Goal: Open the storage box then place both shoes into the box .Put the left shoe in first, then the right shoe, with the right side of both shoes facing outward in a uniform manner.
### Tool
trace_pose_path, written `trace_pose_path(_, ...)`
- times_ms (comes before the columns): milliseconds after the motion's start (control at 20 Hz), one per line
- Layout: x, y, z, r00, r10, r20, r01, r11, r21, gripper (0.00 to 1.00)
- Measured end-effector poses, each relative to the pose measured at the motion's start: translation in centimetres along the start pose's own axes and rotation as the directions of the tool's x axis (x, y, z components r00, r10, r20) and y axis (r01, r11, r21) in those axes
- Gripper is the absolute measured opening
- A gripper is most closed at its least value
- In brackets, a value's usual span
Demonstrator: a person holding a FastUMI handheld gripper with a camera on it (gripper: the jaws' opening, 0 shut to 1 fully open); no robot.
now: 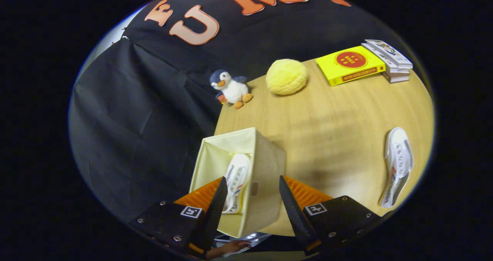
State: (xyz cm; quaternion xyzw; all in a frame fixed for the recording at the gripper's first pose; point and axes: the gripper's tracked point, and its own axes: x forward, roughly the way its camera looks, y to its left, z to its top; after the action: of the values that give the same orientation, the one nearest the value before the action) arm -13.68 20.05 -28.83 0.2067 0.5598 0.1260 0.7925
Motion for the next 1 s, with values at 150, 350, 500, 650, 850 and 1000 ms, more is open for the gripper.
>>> trace_pose_path(150, -2.2, -8.1, 0.0, 0.99, -0.138, 0.037, 0.138, 0.99, -0.011, 0.86)
trace_pose_path(350, -4.4, -17.0, -1.5, 0.957, -0.287, 0.033, 0.287, 0.958, -0.016, 0.87)
trace_pose_path(500, -5.8, -23.0, -3.4, 0.916, -0.401, 0.013, 0.401, 0.914, -0.069, 0.86)
trace_pose_path(650, -6.0, -26.4, -6.0, 0.897, -0.439, -0.049, 0.435, 0.897, -0.076, 0.81)
trace_pose_path(850, -5.4, -29.7, -7.3, 0.87, -0.488, -0.069, 0.479, 0.87, -0.119, 0.74)
trace_pose_path(1000, -4.4, -30.8, -7.1, 0.87, -0.493, -0.03, 0.483, 0.861, -0.161, 0.66)
